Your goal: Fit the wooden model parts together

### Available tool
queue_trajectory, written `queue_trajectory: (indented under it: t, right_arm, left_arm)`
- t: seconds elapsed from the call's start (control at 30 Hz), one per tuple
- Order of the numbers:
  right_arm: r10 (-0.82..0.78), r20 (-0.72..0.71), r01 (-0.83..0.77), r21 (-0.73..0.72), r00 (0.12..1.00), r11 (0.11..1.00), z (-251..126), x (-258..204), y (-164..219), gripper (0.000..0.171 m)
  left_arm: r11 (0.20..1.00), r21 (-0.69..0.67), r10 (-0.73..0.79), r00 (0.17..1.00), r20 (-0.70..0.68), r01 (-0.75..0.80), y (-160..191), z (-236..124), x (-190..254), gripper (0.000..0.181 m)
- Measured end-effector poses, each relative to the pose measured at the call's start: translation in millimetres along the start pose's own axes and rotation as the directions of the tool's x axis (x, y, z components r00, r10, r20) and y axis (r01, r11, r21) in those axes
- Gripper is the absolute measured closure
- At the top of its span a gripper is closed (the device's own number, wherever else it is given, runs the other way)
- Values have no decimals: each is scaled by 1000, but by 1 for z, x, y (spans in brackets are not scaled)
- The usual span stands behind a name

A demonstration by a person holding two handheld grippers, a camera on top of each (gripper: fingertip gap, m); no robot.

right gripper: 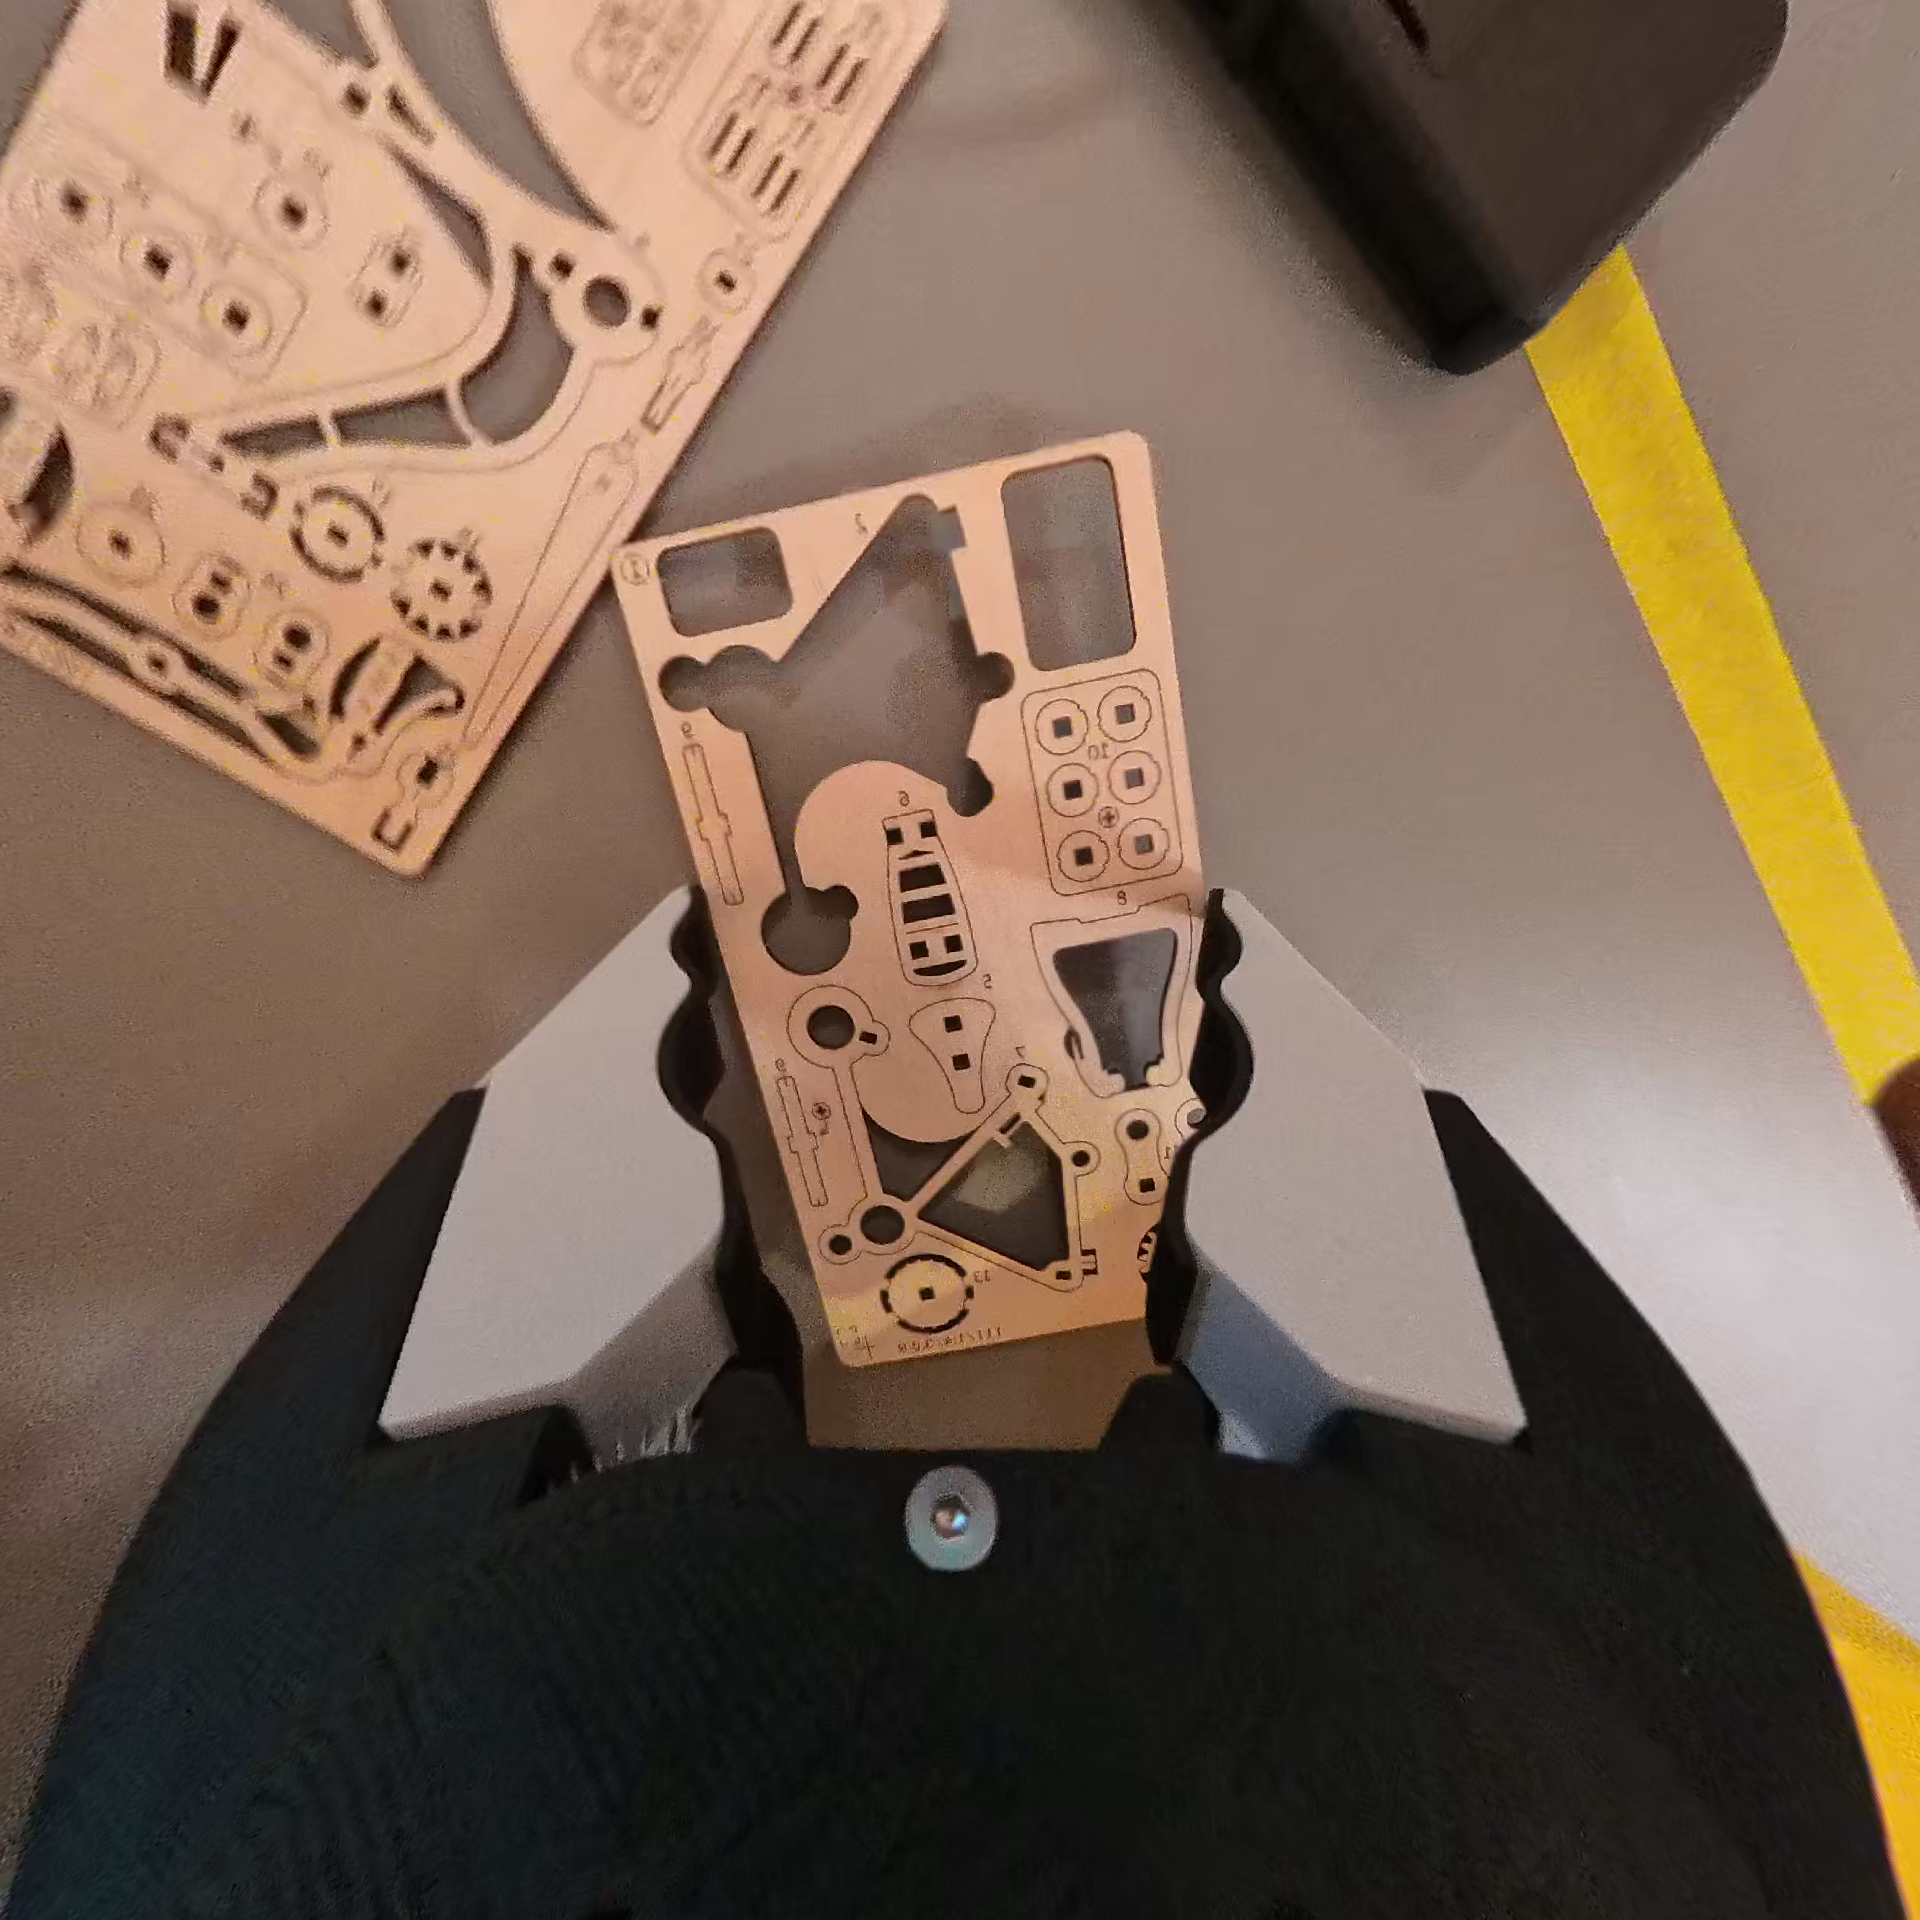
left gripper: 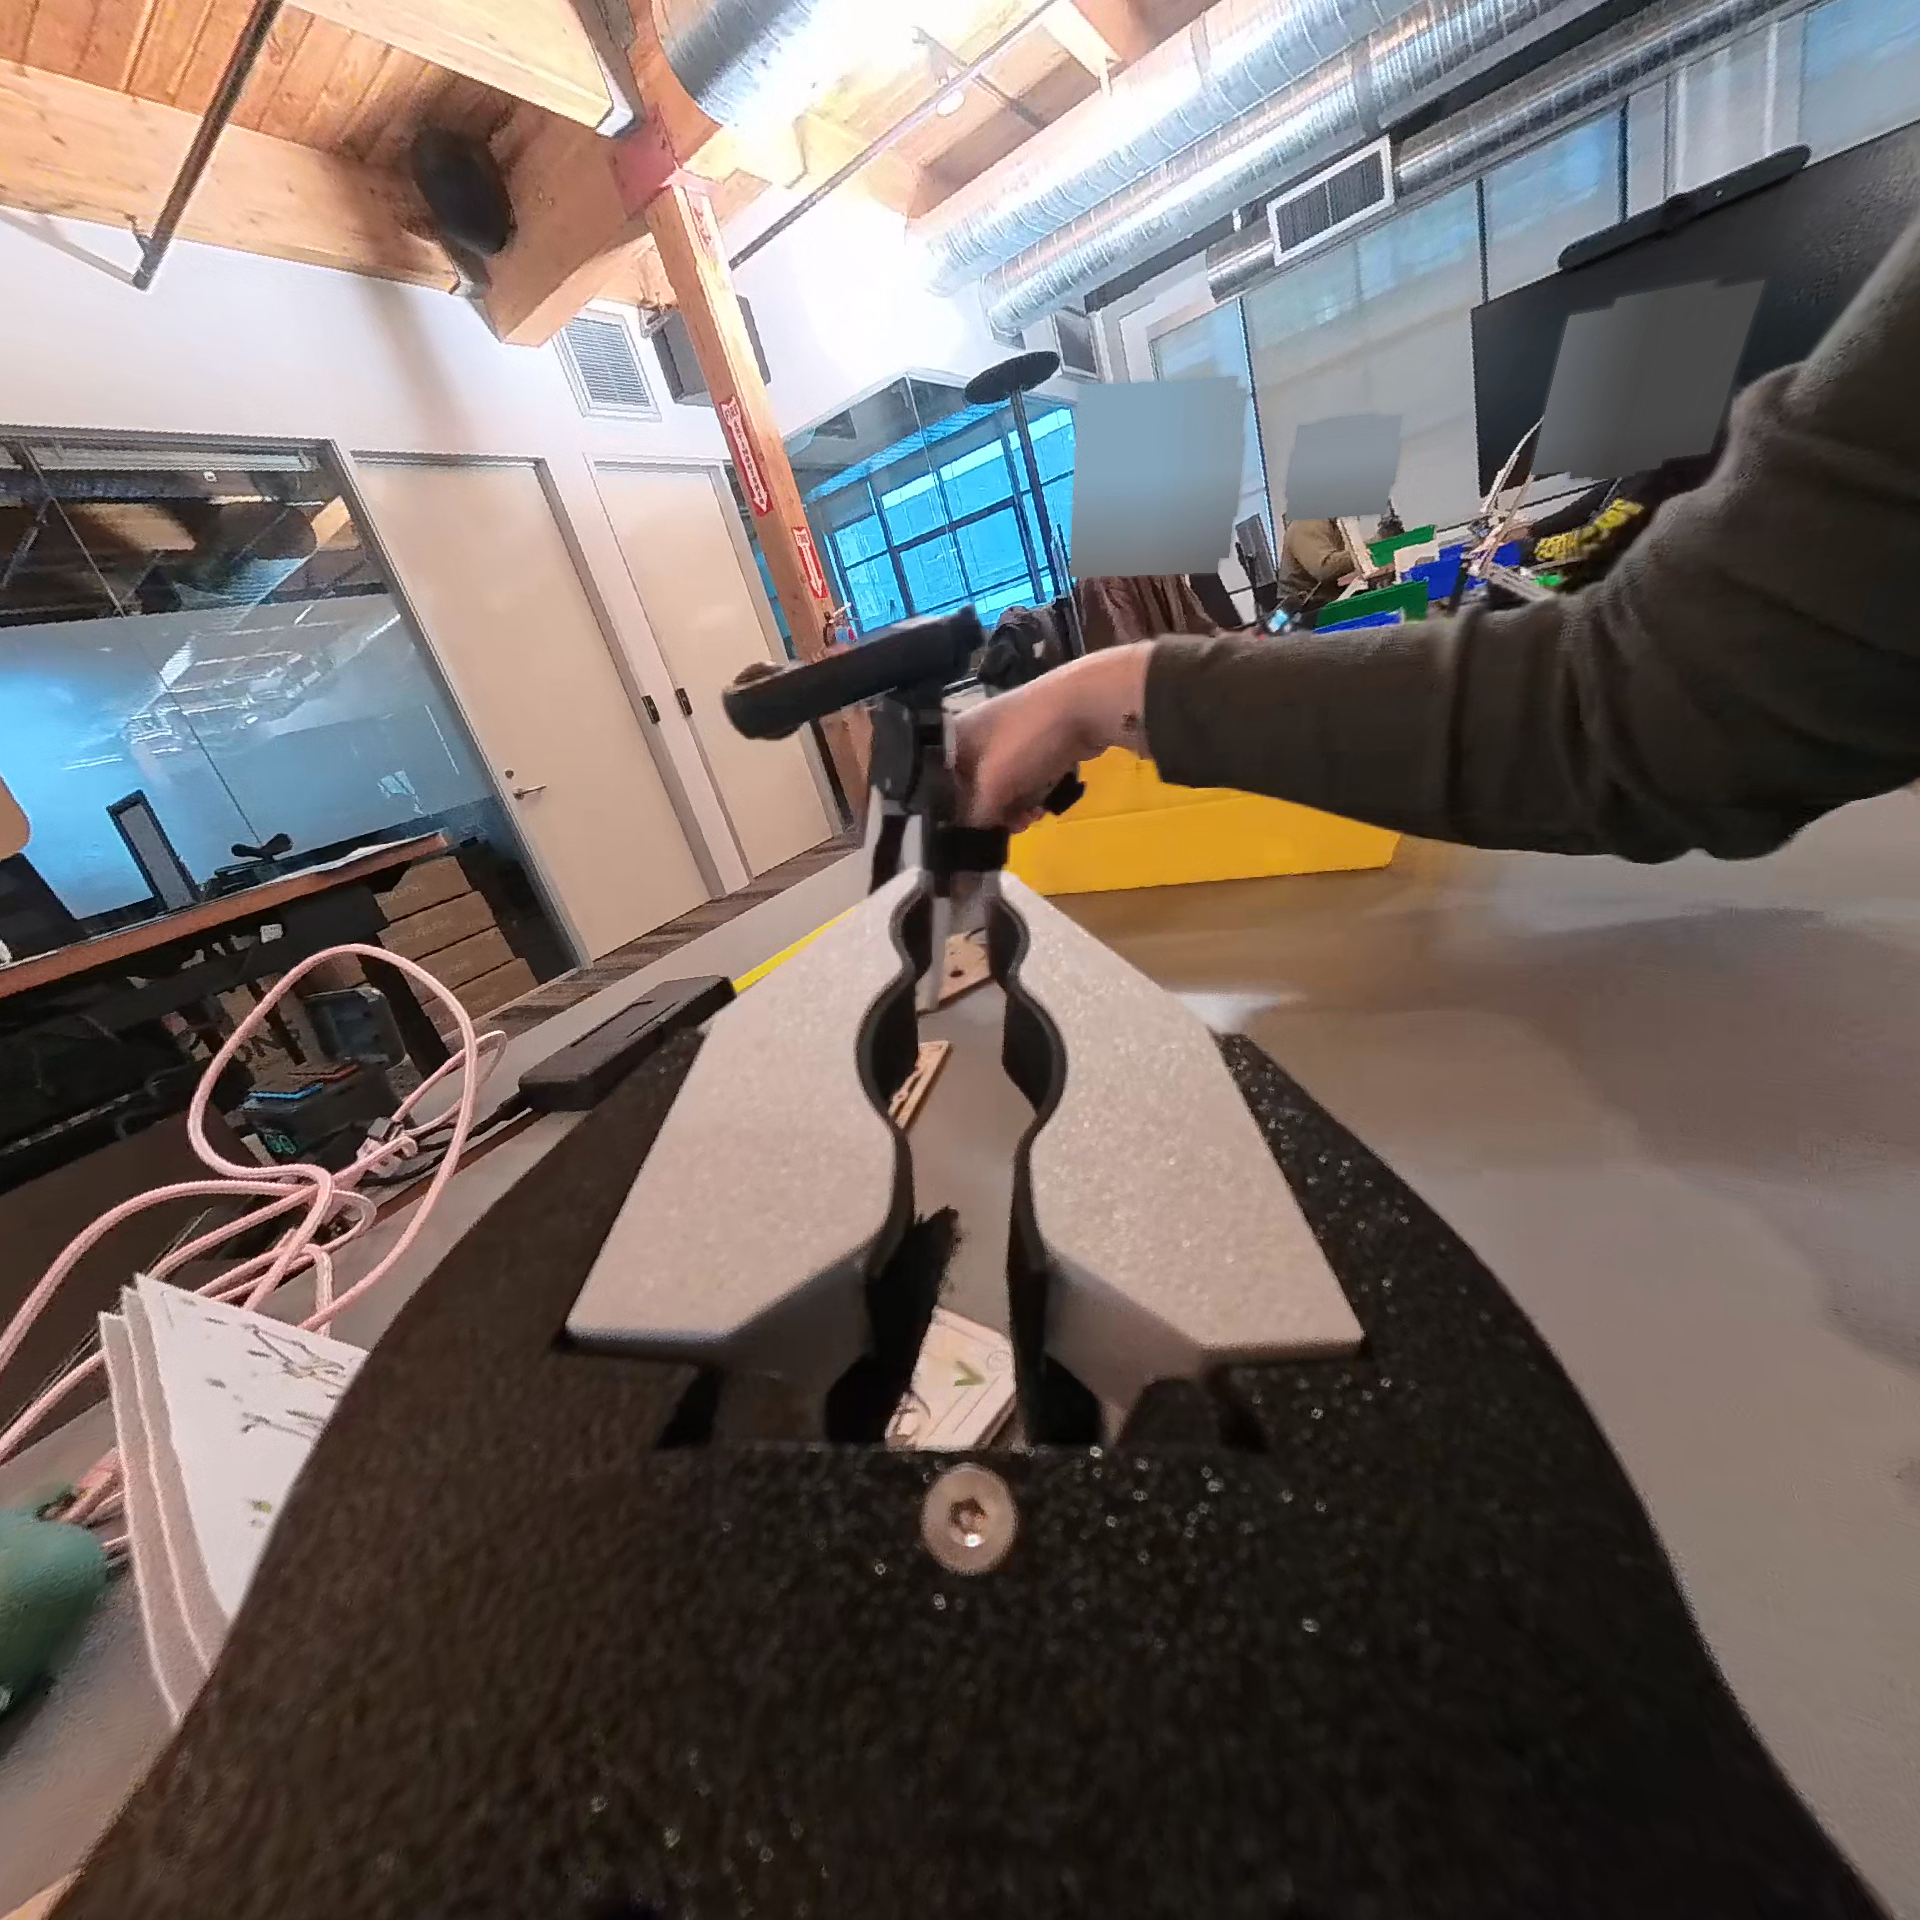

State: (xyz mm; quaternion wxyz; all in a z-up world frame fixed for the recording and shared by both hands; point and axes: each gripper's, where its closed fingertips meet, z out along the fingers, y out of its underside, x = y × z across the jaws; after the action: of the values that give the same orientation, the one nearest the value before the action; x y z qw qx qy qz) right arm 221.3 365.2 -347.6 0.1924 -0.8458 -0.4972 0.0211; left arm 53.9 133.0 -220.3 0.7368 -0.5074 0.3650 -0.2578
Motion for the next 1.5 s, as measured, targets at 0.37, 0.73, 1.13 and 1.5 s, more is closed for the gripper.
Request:
queue_trajectory:
  t: [0.37, 0.73, 1.13, 1.5]
  right_arm:
    - [-191, -216, 218, 107, 958, 970, -63, -82, 36, 79]
    - [-189, -268, 241, 176, 945, 954, -99, -138, 91, 79]
    - [-213, -272, 286, 268, 938, 920, -122, -170, 123, 79]
    - [16, -187, 139, 779, 982, 612, -200, -171, 93, 69]
  left_arm:
    - [996, -76, 57, 998, 23, -55, 8, 6, 1, 163]
    - [864, -436, -285, 958, -12, 252, 49, 95, 65, 85]
    - [589, -639, -707, 698, -112, 494, 69, 132, 140, 175]
    - [840, -291, -538, 773, -335, 459, -24, 74, 98, 181]
